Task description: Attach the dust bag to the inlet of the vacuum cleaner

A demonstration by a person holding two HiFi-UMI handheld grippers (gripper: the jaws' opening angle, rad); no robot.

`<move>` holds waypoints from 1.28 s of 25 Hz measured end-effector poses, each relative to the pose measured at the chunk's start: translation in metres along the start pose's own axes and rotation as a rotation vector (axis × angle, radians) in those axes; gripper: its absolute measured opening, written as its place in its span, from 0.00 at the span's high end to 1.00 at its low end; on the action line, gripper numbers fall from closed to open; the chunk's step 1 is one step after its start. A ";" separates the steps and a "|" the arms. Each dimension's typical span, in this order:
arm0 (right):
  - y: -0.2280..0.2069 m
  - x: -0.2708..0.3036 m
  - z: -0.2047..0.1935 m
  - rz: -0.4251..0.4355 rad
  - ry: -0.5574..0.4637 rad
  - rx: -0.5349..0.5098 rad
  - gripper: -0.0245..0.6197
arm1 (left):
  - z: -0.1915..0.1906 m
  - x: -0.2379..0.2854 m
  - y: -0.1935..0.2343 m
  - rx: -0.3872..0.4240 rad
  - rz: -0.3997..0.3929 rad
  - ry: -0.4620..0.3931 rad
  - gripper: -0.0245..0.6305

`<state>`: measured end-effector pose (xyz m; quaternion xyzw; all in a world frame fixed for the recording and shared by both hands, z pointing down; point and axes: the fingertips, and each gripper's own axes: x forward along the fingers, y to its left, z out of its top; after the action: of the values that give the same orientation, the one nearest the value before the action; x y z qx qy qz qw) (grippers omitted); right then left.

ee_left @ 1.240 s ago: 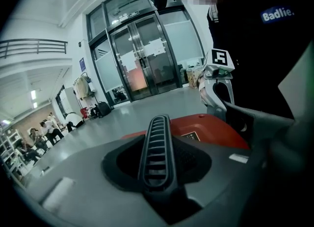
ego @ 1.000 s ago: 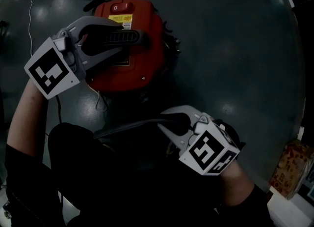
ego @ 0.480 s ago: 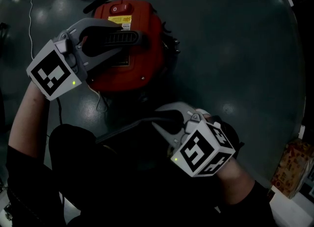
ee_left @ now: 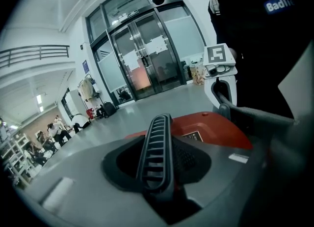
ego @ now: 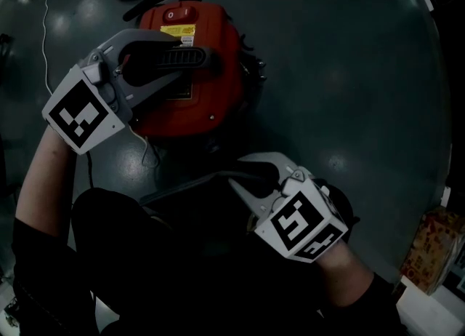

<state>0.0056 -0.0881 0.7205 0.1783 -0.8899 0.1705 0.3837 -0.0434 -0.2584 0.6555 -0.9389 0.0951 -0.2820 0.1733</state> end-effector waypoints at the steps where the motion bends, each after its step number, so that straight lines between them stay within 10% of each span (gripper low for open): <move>1: -0.001 0.000 -0.002 -0.017 0.020 -0.019 0.82 | 0.000 0.000 0.000 0.009 0.001 -0.001 0.78; 7: -0.013 -0.003 -0.008 -0.067 0.076 -0.045 0.59 | 0.003 -0.002 0.001 0.031 0.001 -0.004 0.77; 16: -0.003 -0.101 0.016 -0.211 0.054 -0.023 0.59 | 0.023 -0.041 0.016 0.035 0.018 0.052 0.56; 23: 0.060 -0.210 0.087 -0.210 -0.109 0.136 0.61 | 0.141 -0.149 0.041 -0.418 0.329 -0.177 0.74; 32: 0.143 -0.303 0.158 -0.046 -0.163 0.175 0.66 | 0.317 -0.256 -0.049 -0.719 0.393 -0.160 0.79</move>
<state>0.0380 0.0241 0.3691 0.2446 -0.8955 0.2236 0.2971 -0.0720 -0.0568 0.2993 -0.9224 0.3513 -0.1185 -0.1084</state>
